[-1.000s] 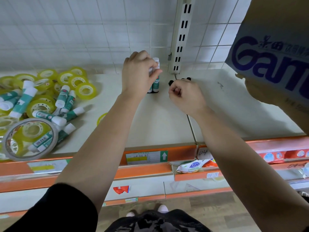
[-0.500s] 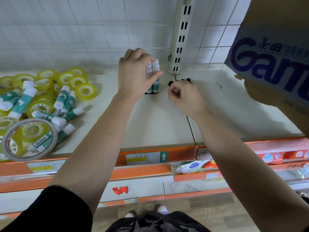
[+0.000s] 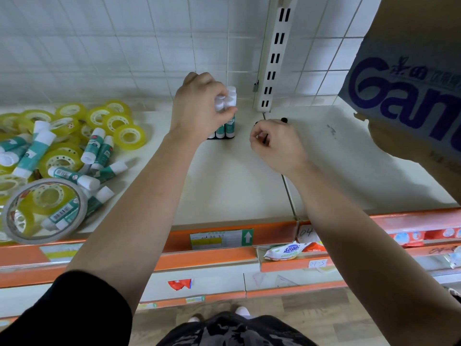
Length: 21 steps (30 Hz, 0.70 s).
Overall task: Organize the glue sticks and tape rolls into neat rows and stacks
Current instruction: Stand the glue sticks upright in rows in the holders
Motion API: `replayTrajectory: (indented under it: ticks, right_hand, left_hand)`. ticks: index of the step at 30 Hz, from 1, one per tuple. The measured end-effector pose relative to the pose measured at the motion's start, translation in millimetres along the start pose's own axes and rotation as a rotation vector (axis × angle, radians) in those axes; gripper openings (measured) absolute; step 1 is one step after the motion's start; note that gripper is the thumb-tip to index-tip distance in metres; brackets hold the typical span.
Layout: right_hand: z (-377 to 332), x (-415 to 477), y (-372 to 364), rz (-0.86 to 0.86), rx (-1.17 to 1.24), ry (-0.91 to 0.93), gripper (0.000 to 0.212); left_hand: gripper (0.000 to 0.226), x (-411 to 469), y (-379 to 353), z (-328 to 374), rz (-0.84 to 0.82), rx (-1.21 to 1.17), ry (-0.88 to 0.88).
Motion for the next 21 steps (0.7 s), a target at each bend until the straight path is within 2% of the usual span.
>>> replayTrajectory:
  ticks: [7,13,16,21]
  right_hand:
    - [-1.8,0.9,1.5,0.004,-0.027,-0.02,0.003]
    - [-27.4,10.5,4.4,0.028,0.012,0.055,0.005]
    - [-52.7,17.6,0.4,0.019,0.06,0.092,0.005]
    - [-106.9,21.2,-22.2,-0.018,0.15,0.203,0.005]
  left_hand:
    - [0.031,1.2,6.1,-13.9,0.04,0.038,0.008]
    - [0.046,-6.7,17.0,-11.9,0.008,0.003,-0.028]
    - [0.036,-20.3,38.2,-17.7,0.056,-0.012,-0.011]
    - [0.027,-63.9,86.6,-42.5,0.09,-0.041,0.147]
Point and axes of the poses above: each hand's wrist, its own x-axis towards the middle knuckle, its own y-axis out of the back of the hand, z = x × y, the point moved 3 cm from there along x, towards the middle knuckle, and after that the axes turned 6 degrees about -x, right-handed, at the moved point
